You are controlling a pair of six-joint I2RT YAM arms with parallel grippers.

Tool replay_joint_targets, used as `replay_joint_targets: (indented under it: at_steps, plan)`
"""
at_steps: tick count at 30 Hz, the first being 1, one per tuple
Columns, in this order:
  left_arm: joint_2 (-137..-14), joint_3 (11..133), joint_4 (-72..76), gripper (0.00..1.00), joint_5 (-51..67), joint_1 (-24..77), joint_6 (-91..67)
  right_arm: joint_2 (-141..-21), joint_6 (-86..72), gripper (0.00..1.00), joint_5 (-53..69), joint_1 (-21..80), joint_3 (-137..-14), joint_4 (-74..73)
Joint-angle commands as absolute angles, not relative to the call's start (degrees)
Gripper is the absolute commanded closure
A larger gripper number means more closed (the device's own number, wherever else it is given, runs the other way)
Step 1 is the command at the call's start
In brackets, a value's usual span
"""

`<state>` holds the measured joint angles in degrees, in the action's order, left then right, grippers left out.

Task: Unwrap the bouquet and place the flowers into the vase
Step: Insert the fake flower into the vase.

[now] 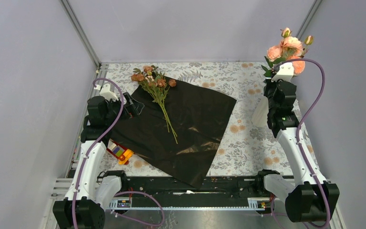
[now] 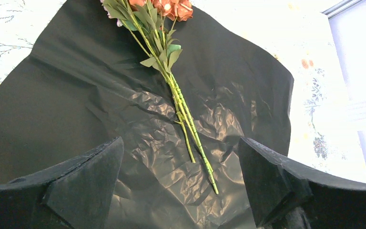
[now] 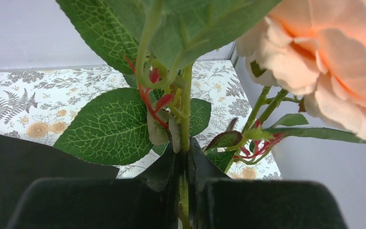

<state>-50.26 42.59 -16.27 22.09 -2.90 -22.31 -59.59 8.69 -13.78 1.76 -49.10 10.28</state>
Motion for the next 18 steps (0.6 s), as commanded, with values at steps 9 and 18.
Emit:
replay_joint_targets:
  at_steps: [9,18]
  plan:
    - [-49.0,42.2,-13.4,0.03,22.8,-3.2,-22.2,-58.9,6.9,0.78,-15.7,1.3,-46.1,14.4]
    - [-48.9,42.2,-13.2,0.03,23.3,-3.3,-22.4,-56.7,5.8,0.61,-14.6,1.3,-44.0,14.0]
